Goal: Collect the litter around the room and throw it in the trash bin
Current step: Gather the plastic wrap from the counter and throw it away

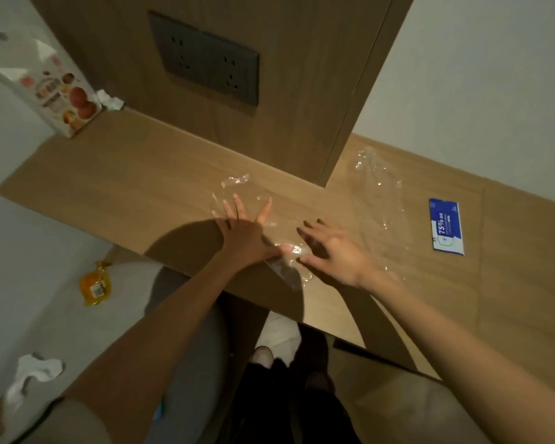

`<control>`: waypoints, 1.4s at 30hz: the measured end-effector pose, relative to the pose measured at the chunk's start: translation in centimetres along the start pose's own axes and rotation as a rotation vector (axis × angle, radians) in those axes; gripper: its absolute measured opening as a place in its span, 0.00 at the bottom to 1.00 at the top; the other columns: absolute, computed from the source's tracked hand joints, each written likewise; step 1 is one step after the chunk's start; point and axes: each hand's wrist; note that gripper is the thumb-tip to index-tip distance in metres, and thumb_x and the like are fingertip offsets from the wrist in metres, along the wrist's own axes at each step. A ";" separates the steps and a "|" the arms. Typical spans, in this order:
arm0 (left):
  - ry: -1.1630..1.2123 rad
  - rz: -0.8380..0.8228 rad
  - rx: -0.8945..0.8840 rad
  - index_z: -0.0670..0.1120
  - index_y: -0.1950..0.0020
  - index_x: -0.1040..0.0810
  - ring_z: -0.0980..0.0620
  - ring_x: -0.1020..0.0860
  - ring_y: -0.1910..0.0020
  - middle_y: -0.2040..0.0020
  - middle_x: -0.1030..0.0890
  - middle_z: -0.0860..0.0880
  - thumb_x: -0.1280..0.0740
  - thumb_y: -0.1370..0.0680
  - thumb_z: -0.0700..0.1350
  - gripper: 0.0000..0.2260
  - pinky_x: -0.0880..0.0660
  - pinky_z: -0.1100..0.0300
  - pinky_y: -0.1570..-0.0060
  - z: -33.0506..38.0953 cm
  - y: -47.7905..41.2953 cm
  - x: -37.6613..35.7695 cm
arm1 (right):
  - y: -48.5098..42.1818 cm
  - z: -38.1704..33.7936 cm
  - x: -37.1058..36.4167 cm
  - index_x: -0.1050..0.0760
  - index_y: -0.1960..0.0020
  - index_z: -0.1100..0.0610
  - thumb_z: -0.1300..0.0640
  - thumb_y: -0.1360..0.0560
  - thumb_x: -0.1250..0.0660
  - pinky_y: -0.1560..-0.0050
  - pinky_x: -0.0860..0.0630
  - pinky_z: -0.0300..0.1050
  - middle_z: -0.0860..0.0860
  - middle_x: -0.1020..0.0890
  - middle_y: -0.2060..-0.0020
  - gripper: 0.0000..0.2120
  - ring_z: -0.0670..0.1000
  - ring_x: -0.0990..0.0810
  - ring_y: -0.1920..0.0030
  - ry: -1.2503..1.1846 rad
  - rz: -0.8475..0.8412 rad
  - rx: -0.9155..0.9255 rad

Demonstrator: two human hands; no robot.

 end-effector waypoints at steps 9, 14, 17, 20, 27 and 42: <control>0.035 0.103 -0.092 0.55 0.23 0.58 0.34 0.63 0.26 0.23 0.62 0.41 0.37 0.36 0.73 0.51 0.66 0.31 0.35 0.1 -1.0 -1.6 | 1.2 5.9 1.0 0.59 0.22 0.49 0.45 0.21 0.40 0.27 0.55 0.66 0.57 0.58 0.22 0.37 0.64 0.59 0.24 -0.167 0.084 -0.733; 0.088 0.250 -0.151 0.57 0.25 0.45 0.43 0.54 0.23 0.22 0.47 0.49 0.37 0.28 0.65 0.35 0.69 0.32 0.37 0.6 -0.4 -2.0 | 1.2 5.4 -0.4 0.42 0.24 0.53 0.54 0.18 0.45 0.27 0.40 0.55 0.53 0.39 0.24 0.23 0.61 0.43 0.25 -0.030 0.278 -0.537; 0.088 0.316 -0.178 0.58 0.28 0.37 0.48 0.46 0.24 0.25 0.38 0.51 0.38 0.23 0.55 0.23 0.69 0.33 0.35 1.3 0.2 -1.6 | 1.3 4.7 -0.8 0.27 0.32 0.52 0.59 0.18 0.44 0.39 0.27 0.53 0.54 0.22 0.37 0.16 0.60 0.25 0.36 0.084 0.375 -0.429; 0.065 0.322 -0.185 0.58 0.30 0.33 0.51 0.41 0.25 0.27 0.34 0.53 0.41 0.20 0.48 0.18 0.67 0.35 0.33 2.0 0.5 -1.2 | 1.7 4.7 -0.9 0.19 0.42 0.50 0.61 0.21 0.39 0.49 0.21 0.53 0.54 0.15 0.49 0.13 0.58 0.17 0.49 0.152 0.392 -0.363; 0.340 0.427 -0.163 0.53 0.35 0.25 0.47 0.20 0.48 0.48 0.16 0.43 0.40 0.19 0.44 0.14 0.49 0.49 0.26 2.7 3.1 -0.1 | 3.0 3.5 1.9 0.24 0.43 0.52 0.66 0.24 0.36 0.52 0.20 0.50 0.51 0.16 0.57 0.14 0.51 0.17 0.56 -0.274 0.328 -0.191; 0.512 0.768 0.179 0.50 0.39 0.21 0.56 0.19 0.53 0.46 0.17 0.52 0.37 0.21 0.46 0.12 0.24 0.62 0.51 14.9 20.0 -2.9 | 13.2 5.3 6.4 0.16 0.52 0.55 0.63 0.25 0.34 0.61 0.33 0.29 0.53 0.26 0.59 0.09 0.46 0.30 0.61 -0.304 0.121 0.295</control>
Point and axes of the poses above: each hand's wrist, its own y-axis away from the middle knuckle, its own x-axis out of the back of the hand, z = x × y
